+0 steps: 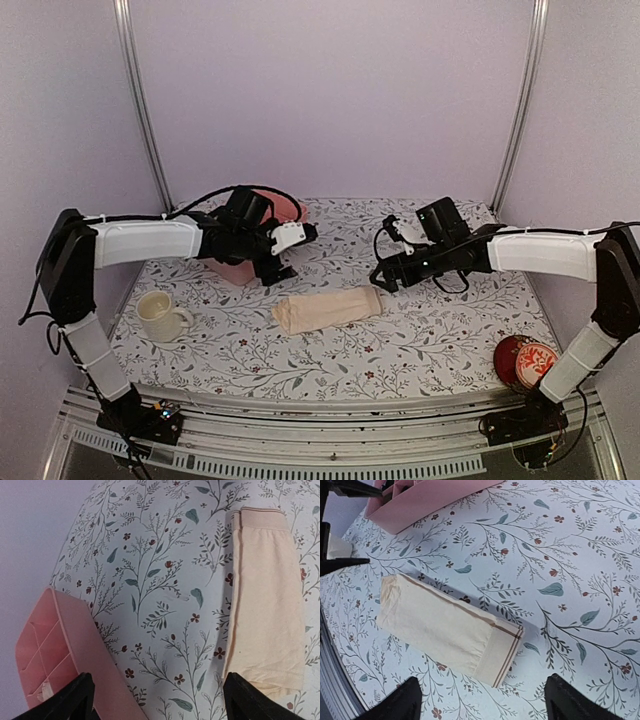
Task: Roll the underwear
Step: Adjust the underwear at the center of the board, then rotate the underwear at the center of the board.
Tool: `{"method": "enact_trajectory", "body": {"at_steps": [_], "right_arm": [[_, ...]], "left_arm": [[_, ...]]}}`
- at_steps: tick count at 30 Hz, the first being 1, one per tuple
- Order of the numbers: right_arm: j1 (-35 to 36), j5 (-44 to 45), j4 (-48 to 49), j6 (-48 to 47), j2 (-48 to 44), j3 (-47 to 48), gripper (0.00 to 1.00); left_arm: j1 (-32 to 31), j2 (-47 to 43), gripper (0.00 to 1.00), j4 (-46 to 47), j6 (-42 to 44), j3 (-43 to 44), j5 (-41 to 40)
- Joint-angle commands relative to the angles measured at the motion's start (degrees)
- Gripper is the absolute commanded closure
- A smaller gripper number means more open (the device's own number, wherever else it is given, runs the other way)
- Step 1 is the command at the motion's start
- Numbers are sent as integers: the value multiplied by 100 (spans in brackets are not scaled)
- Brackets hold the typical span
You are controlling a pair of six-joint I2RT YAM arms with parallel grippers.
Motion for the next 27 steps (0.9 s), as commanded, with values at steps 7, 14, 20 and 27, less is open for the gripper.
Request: {"method": "enact_trajectory", "body": {"at_steps": [7, 14, 20, 27], "right_arm": [[843, 2806, -62, -376, -296, -568, 1], [1033, 3282, 313, -437, -738, -858, 1], [1108, 3320, 432, -698, -816, -977, 1], [1189, 3568, 65, -722, -284, -735, 1]], "left_arm": [[275, 500, 4, 758, 169, -456, -1247], [277, 727, 4, 469, 407, -506, -1155], [262, 764, 2, 98, 654, -746, -331], [-132, 635, 2, -38, 970, -1241, 345]]}}
